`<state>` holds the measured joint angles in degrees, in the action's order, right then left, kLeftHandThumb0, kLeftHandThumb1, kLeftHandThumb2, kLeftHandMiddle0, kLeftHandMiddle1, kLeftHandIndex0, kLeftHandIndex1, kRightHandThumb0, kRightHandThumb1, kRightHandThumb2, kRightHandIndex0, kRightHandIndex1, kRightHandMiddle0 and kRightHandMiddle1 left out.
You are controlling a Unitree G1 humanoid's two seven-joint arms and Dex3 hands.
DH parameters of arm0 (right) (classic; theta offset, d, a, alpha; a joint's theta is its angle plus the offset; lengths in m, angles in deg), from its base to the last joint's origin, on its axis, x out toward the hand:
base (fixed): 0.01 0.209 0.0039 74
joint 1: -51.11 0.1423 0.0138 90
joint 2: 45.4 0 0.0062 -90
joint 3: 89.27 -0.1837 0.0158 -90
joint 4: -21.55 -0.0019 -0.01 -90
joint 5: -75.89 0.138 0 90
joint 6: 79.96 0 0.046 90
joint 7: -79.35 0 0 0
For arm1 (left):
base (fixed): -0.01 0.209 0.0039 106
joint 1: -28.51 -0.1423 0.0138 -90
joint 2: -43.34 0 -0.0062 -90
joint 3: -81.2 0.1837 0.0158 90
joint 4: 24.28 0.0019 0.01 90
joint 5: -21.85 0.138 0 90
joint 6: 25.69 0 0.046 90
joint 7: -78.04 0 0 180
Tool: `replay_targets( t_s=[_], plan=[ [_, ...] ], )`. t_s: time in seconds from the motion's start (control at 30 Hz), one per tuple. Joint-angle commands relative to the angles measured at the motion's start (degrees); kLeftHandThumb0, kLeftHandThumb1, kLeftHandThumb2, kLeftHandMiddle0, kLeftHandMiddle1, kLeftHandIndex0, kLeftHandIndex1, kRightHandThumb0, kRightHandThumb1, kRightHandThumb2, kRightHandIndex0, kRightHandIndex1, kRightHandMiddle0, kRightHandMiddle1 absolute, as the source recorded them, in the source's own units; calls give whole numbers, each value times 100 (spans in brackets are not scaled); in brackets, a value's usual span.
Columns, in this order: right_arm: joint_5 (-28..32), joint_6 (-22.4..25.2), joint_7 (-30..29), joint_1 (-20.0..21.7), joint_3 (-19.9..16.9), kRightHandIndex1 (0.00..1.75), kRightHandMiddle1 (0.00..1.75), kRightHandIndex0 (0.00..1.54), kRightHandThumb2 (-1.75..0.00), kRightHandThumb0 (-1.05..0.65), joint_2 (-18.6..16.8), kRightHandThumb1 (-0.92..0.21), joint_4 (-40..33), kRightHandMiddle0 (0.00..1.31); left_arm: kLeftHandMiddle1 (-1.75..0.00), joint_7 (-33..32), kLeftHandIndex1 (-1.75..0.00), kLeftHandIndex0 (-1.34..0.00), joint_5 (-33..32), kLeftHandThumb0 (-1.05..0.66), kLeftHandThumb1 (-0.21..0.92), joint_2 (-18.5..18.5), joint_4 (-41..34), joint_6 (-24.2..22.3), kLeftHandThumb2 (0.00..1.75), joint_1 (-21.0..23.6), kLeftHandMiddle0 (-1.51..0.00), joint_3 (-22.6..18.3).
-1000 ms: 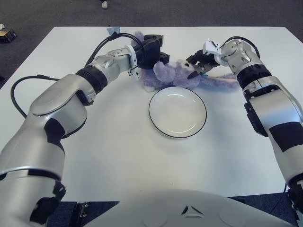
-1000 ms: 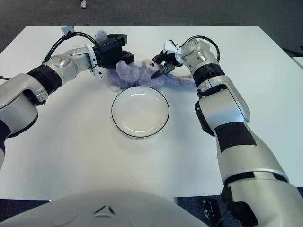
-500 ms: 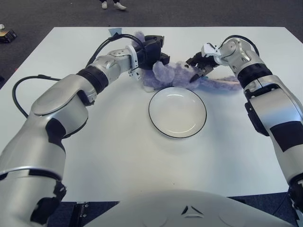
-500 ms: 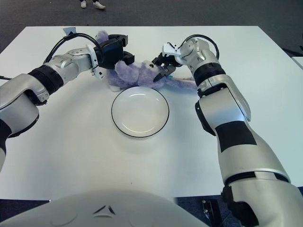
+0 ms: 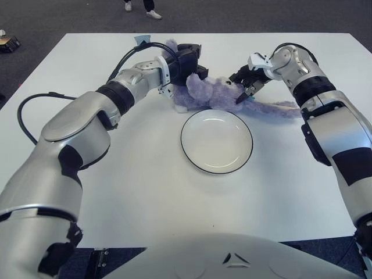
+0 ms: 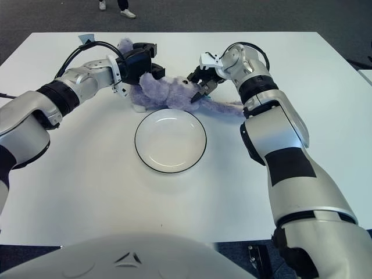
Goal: Put the doll into the plate.
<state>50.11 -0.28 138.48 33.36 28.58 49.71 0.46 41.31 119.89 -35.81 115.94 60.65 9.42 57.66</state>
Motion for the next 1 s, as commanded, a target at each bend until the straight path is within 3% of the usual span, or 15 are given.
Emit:
replay_targets(
  t_s=[0.0,0.03,0.17,0.27,0.3,0.33,0.37,0.43,0.53,0.63,0.73,0.97],
  plan=[
    [-122,9,183,-187,113,1,3,41,0,-72,-136,-85,90,45,-175,-22,-175,-29,-42,-37,78,-86,75,69,70,123,-103,-30],
    [-163,-36,42,-213,133,1,3,41,0,-72,-129,-85,76,45,-175,-18,-175,-29,-47,-37,78,-100,104,73,70,135,-103,-30],
    [-292,-102,-539,-332,181,6,13,59,0,-60,-120,-86,44,67,-175,-2,-175,-29,-70,-37,79,-145,190,83,69,166,-103,-29],
    [-310,-114,-686,-351,202,5,25,70,0,-53,-124,-86,60,73,-175,-8,-175,-28,-79,-37,79,-161,222,83,69,175,-103,-25],
    [-352,-202,-1002,-447,203,4,29,73,0,-52,-100,-86,6,73,-175,-9,-175,-28,-88,-37,79,-172,243,82,68,177,-103,-30],
    [-386,-347,-1357,-565,191,33,46,72,0,-49,-57,-87,-64,73,-175,-7,-175,-28,-98,-37,79,-185,266,81,68,179,-103,-36],
    [-411,-453,-1608,-647,182,84,74,69,-3,-45,-26,-89,-112,71,-175,-6,-175,-28,-106,-37,79,-195,283,79,68,181,-103,-39],
    [-428,-654,-1990,-775,154,128,99,68,-5,-42,36,-91,-180,69,-175,-4,-175,-28,-125,-37,79,-212,311,76,68,183,-103,-44],
    [-434,-817,-2372,-880,129,159,118,68,-8,-39,92,-92,-228,67,-175,3,-175,-28,-149,-37,80,-230,340,75,68,186,-104,-48],
    [-445,-834,-2802,-987,90,170,127,68,-13,-38,127,-90,-304,64,-175,32,-175,-28,-175,-37,80,-248,355,82,68,186,-104,-58],
    [-488,-682,-3338,-1130,48,173,136,70,-39,-39,132,-78,-451,62,-175,70,-175,-28,-205,-37,80,-260,358,102,68,185,-104,-73],
    [-599,-559,-3924,-1280,83,175,165,88,-95,-41,143,-53,-642,52,-175,98,-175,-28,-241,-37,80,-274,362,103,67,184,-104,-74]
  ],
)
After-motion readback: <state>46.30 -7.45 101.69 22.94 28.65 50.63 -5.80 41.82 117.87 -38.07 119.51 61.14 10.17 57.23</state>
